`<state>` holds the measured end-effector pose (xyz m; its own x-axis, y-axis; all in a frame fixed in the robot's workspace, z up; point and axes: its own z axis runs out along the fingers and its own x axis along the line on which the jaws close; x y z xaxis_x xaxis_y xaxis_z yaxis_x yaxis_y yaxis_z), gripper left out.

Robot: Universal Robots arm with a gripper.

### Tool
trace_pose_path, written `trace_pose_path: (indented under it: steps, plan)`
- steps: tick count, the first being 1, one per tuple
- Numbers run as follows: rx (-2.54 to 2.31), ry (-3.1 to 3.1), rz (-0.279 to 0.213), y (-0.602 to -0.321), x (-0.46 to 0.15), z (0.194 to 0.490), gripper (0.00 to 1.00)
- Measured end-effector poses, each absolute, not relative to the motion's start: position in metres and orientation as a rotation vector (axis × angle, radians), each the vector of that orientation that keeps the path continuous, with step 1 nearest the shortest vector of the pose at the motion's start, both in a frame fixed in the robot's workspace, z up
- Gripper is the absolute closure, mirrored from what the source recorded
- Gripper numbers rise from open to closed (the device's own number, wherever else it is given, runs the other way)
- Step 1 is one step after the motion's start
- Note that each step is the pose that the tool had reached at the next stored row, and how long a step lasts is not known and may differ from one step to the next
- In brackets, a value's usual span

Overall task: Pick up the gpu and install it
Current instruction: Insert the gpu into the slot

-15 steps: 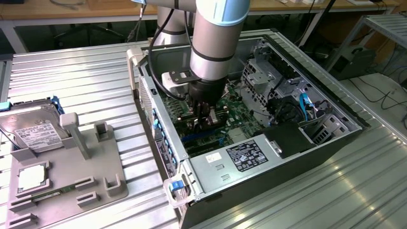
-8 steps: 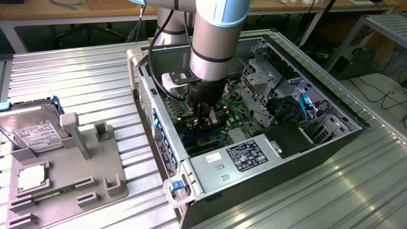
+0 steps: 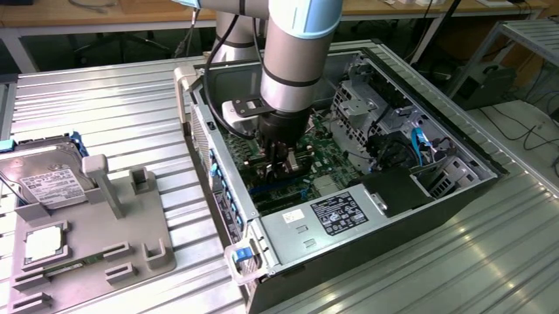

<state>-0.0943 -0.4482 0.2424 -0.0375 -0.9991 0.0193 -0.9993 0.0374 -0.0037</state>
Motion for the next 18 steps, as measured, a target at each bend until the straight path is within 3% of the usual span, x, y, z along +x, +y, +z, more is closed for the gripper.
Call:
trace_pose_path:
  steps: [18]
  plan:
    - [2.172,-2.255,0.025,-0.4481,-0.0952,0.2419,0.70]
